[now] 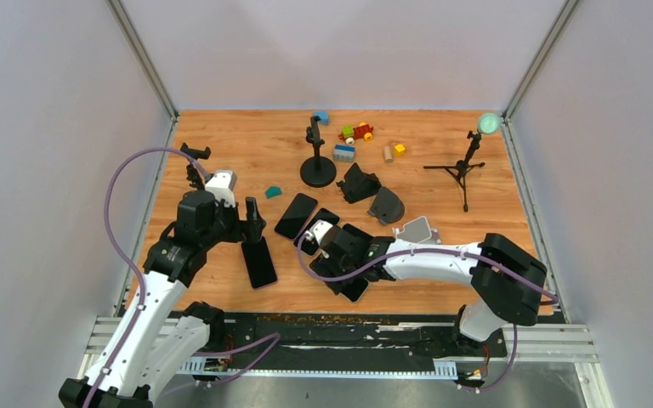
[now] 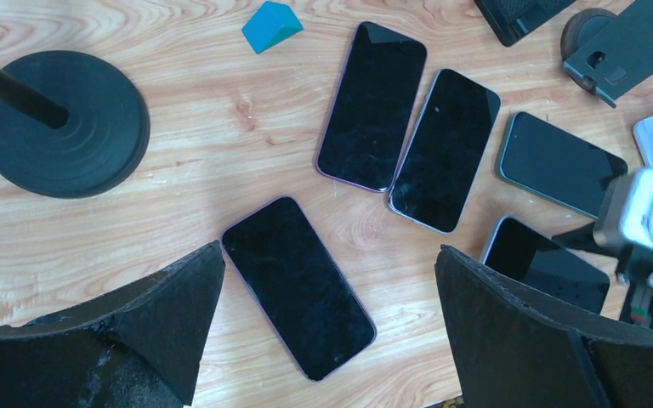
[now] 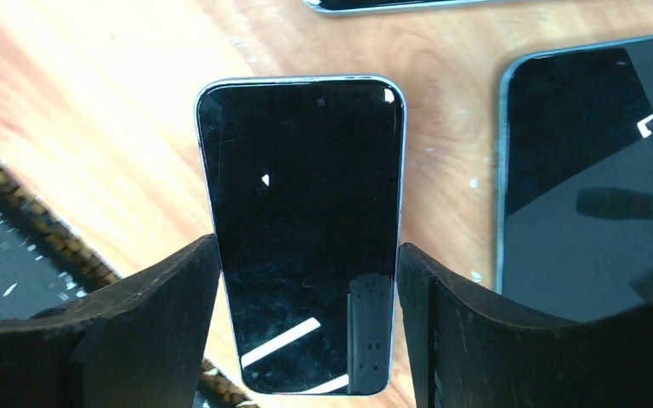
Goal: Remove the phone from the phone stand
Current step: Move the phone to the center of the board.
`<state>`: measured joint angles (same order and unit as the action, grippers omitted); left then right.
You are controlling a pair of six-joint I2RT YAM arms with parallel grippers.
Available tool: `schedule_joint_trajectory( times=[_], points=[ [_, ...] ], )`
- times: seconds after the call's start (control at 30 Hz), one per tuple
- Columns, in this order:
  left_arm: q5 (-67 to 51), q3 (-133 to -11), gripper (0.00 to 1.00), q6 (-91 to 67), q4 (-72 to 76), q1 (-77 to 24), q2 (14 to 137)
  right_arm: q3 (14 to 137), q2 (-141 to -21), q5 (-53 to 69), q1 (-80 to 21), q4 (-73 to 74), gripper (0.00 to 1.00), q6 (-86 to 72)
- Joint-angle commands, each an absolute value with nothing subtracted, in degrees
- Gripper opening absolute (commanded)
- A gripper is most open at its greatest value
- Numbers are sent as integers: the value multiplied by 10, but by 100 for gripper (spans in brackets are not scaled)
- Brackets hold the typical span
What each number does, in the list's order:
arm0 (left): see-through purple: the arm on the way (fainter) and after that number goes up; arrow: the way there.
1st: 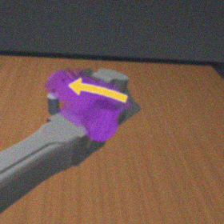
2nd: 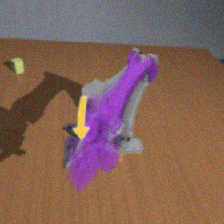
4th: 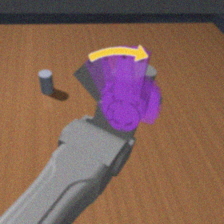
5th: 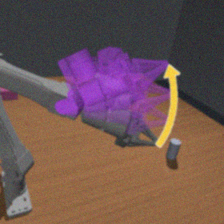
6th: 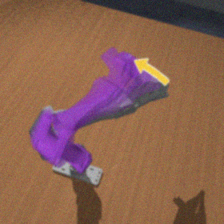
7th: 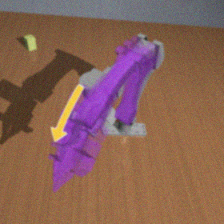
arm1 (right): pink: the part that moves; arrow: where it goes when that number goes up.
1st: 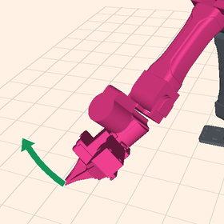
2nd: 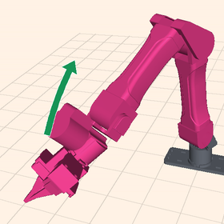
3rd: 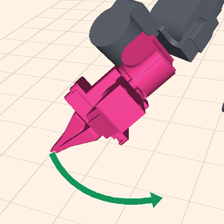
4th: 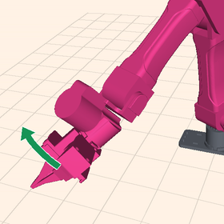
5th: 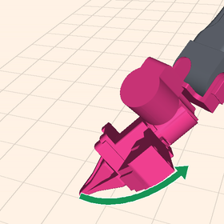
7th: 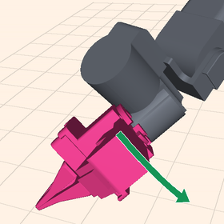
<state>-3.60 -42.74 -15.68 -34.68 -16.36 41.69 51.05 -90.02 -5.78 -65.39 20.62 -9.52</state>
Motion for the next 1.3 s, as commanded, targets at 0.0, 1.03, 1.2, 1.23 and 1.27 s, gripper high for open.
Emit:
schedule_joint_trajectory(
  times=[0.0, 1.03, 1.2, 1.23, 1.27],
  points=[
    [-29, -434, 100, -151, -341, -161, 407, 522, -919, -71, -617, 198, 41, -96],
    [75, -434, 100, -141, -357, -162, 353, 598, -841, -87, -596, 258, 100, -103],
    [78, -433, 100, -144, -357, -162, 349, 622, -819, -61, -596, 316, 100, -125],
    [85, -436, 100, -148, -362, -162, 352, 621, -808, -58, -596, 318, 100, -137],
    [89, -438, 100, -151, -365, -162, 359, 621, -799, -49, -597, 321, 100, -145]
  ],
)
